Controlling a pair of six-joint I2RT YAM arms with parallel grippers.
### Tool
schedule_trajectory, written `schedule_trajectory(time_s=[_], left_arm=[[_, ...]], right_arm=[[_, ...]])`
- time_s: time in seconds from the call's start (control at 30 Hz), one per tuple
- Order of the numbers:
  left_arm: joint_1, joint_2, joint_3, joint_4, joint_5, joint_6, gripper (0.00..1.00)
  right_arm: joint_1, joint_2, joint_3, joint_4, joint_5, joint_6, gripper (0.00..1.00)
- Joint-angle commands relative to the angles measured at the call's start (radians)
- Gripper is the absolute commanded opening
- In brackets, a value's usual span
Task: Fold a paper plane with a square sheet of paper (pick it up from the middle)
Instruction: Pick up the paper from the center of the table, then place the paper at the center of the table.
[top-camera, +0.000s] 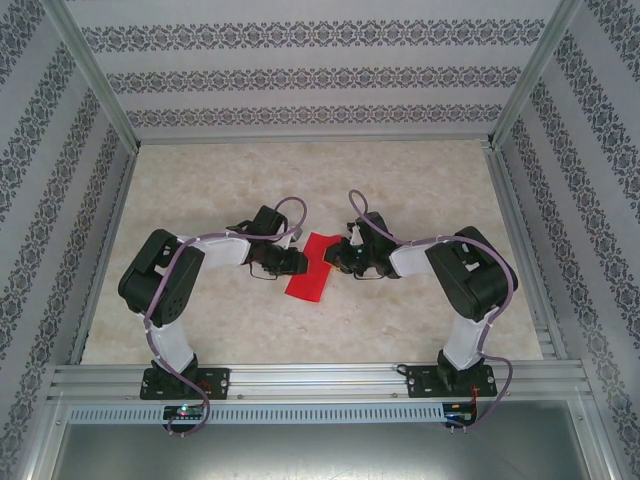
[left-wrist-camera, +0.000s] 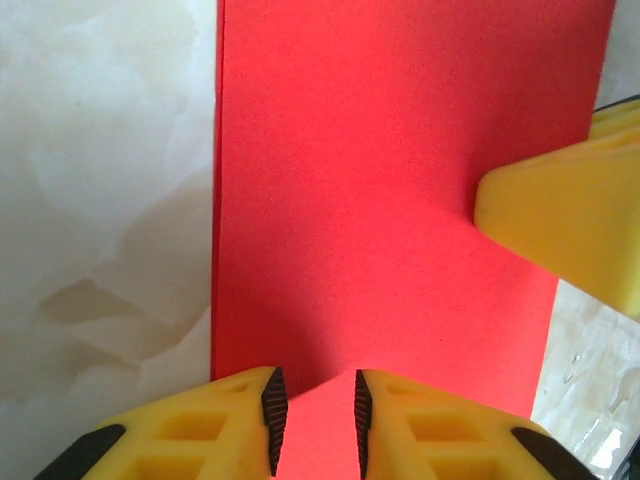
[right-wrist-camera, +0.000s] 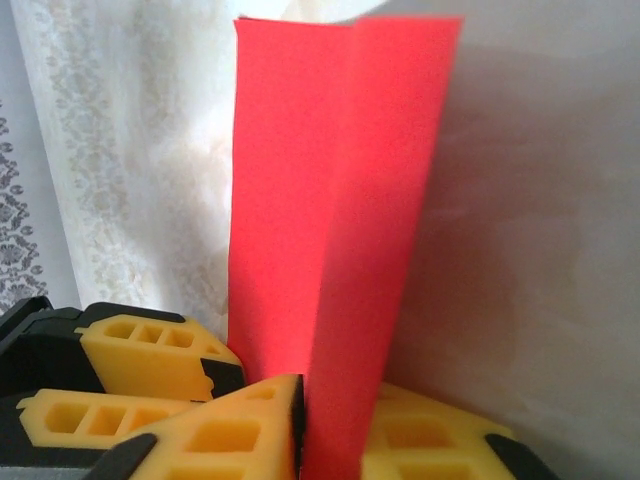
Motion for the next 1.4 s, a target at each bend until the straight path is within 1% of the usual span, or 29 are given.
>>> schedule_trajectory(time_s=[0.0, 0.13, 0.27, 0.33, 0.4, 0.57, 0.7, 0.87, 0.97, 1.07, 1.17, 1.2, 1.27, 1.37], left_arm=[[0.007, -0.005, -0.039, -0.169, -0.046, -0.013, 0.35], [0.02, -0.062, -0.015, -0.197, -0.041, -0.02, 0.45], [0.059, -0.146, -0.01, -0.215, -0.049, -0.045, 0.55], [0.083, -0.183, -0.012, -0.215, -0.039, -0.064, 0.58], [0.106, -0.218, -0.024, -0.192, 0.004, -0.091, 0.61], [0.132, -0.262, -0.057, -0.109, 0.122, -0.183, 0.63], [0.143, -0.299, -0.071, -0.089, 0.145, -0.221, 0.66], [0.149, -0.319, -0.08, -0.011, 0.211, -0.289, 0.66], [0.15, -0.309, -0.086, 0.041, 0.25, -0.325, 0.66], [0.151, -0.298, -0.075, 0.022, 0.241, -0.307, 0.66], [0.152, -0.3, -0.072, 0.029, 0.254, -0.312, 0.64], [0.151, -0.304, -0.07, 0.031, 0.256, -0.316, 0.63], [0.151, -0.318, -0.066, 0.032, 0.26, -0.324, 0.57], [0.152, -0.343, -0.055, -0.005, 0.254, -0.313, 0.49]], right_arm=[[0.003, -0.013, 0.011, 0.046, -0.027, 0.005, 0.13], [-0.006, -0.027, 0.008, 0.077, -0.056, 0.027, 0.07], [-0.024, -0.035, -0.012, 0.177, -0.104, 0.091, 0.02], [-0.034, -0.043, -0.018, 0.205, -0.123, 0.117, 0.01], [-0.044, -0.052, -0.021, 0.246, -0.15, 0.15, 0.0], [-0.075, -0.069, -0.02, 0.342, -0.204, 0.242, 0.0], [-0.101, -0.09, -0.015, 0.384, -0.233, 0.293, 0.0], [-0.115, -0.117, -0.002, 0.39, -0.25, 0.331, 0.0], [-0.122, -0.123, -0.001, 0.439, -0.259, 0.362, 0.0], [-0.131, -0.127, -0.005, 0.472, -0.262, 0.389, 0.0], [-0.131, -0.139, -0.003, 0.458, -0.262, 0.384, 0.0], [-0.132, -0.142, -0.006, 0.452, -0.259, 0.382, 0.0], [-0.134, -0.147, -0.002, 0.433, -0.259, 0.368, 0.0], [-0.134, -0.154, 0.007, 0.357, -0.258, 0.313, 0.0]])
